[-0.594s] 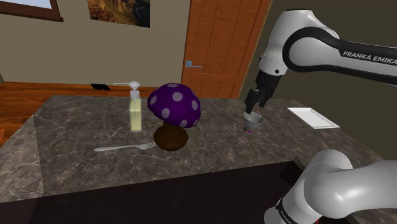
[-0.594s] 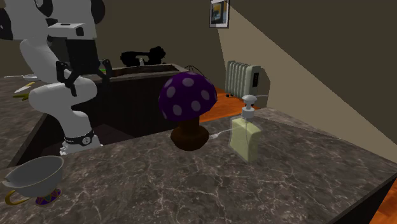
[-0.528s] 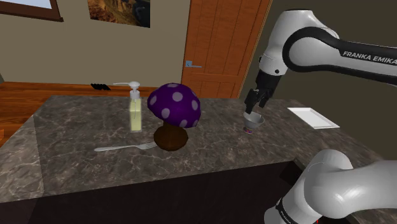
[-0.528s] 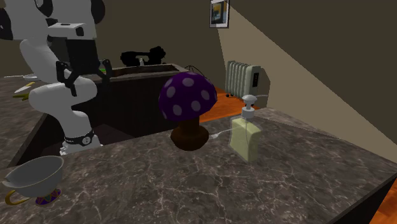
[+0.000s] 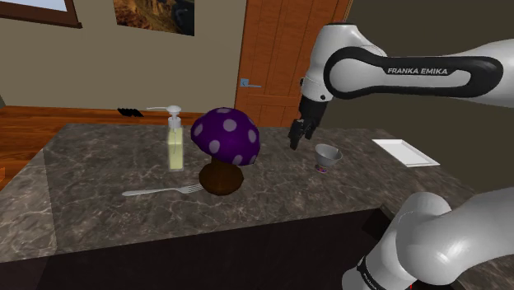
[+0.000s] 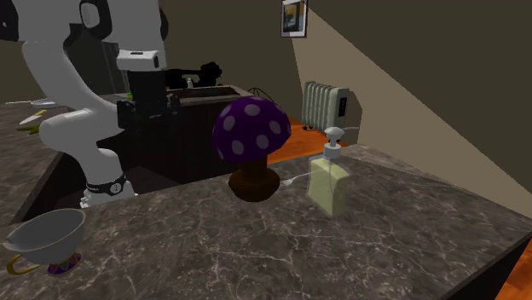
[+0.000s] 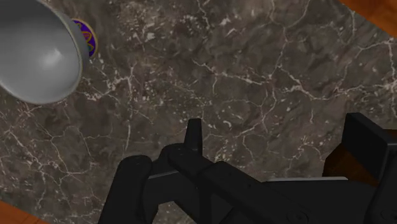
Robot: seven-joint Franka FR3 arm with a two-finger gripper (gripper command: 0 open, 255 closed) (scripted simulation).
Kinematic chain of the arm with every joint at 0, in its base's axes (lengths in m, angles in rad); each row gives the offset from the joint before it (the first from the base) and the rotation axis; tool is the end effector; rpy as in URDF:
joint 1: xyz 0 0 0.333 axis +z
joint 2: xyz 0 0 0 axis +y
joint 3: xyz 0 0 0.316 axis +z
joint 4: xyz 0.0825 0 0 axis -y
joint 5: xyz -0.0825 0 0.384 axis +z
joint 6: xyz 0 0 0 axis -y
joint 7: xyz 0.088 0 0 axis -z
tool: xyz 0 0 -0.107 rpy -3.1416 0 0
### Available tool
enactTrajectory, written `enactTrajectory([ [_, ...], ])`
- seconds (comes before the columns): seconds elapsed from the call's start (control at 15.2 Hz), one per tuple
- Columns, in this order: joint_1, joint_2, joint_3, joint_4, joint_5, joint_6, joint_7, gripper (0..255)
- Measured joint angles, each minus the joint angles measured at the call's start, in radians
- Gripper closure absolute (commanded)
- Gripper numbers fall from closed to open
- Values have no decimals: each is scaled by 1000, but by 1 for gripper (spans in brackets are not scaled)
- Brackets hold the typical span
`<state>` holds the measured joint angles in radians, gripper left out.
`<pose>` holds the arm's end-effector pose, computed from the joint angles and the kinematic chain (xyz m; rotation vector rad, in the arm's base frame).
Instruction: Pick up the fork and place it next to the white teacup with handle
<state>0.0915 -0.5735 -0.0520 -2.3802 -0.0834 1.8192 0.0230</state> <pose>0.3802 0.0058 0.5276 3.0884 0.0690 0.0217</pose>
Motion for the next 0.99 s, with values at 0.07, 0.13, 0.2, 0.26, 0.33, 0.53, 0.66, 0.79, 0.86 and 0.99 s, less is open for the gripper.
enactTrajectory([
  [0.07,10,28,1,5,3,22,-15,0],
  [0.13,21,68,5,31,8,35,-26,0],
  [0.2,33,105,9,42,12,59,-37,0],
  [0.26,43,145,12,66,16,75,-51,0],
  [0.33,54,175,17,86,21,83,-62,0],
  [0.53,77,278,22,151,30,129,-110,0],
  [0.66,92,302,28,194,38,157,-141,0],
  [0.79,110,369,39,241,43,179,-165,0],
  [0.86,117,413,42,236,45,194,-182,0],
  [0.99,140,504,64,292,50,204,-192,0],
])
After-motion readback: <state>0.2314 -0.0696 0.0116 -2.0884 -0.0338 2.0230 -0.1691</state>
